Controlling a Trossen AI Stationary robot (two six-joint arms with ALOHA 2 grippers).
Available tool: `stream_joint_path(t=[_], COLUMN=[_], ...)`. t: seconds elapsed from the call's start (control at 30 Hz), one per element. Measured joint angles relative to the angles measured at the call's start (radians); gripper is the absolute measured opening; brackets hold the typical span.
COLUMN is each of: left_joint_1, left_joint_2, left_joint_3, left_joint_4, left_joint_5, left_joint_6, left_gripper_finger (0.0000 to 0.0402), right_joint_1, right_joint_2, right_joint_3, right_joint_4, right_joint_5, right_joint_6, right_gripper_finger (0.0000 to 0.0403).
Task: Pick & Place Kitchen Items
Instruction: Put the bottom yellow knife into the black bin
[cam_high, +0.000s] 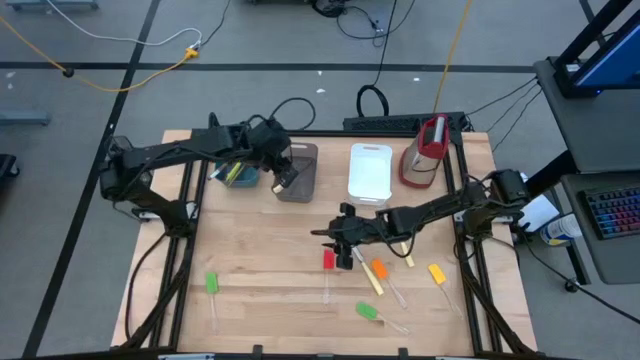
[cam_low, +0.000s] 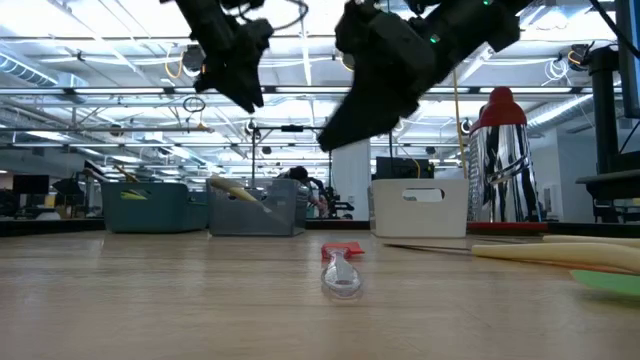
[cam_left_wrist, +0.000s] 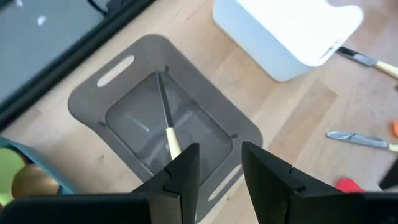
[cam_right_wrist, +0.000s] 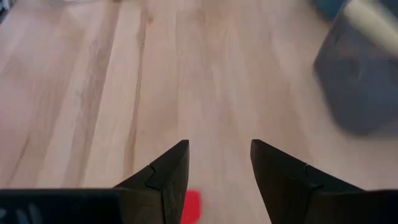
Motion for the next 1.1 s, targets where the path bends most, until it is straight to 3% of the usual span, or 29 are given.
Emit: stream_joint_path(t=[0.33,0.63,1.1], left_joint_1=[-0.135,-0.245,-0.283], left_joint_2=[-0.073,-0.078,-0.078], left_joint_3=[-0.001,-0.001,-0.001], left_joint_4=[-0.017,-0.016,0.000], left_joint_5=[-0.177,-0.290,-0.317], left_joint_6=[0.041,0.030,0.012], left_gripper_finger=[0.0122,0.0122,0.0122], right_joint_1=[0.052,0.115,0.244], right_joint_2=[-0.054,-0.046,0.007], right_joint_3=[0.002,-0.001,0.000], right_joint_4=[-0.212,-0.543,-0.523], right_joint_5=[0.001,-0.056,-0.080], right_joint_6=[0.227,0.511,0.786], right_gripper_finger=[0.0164,0.0164,0.0164])
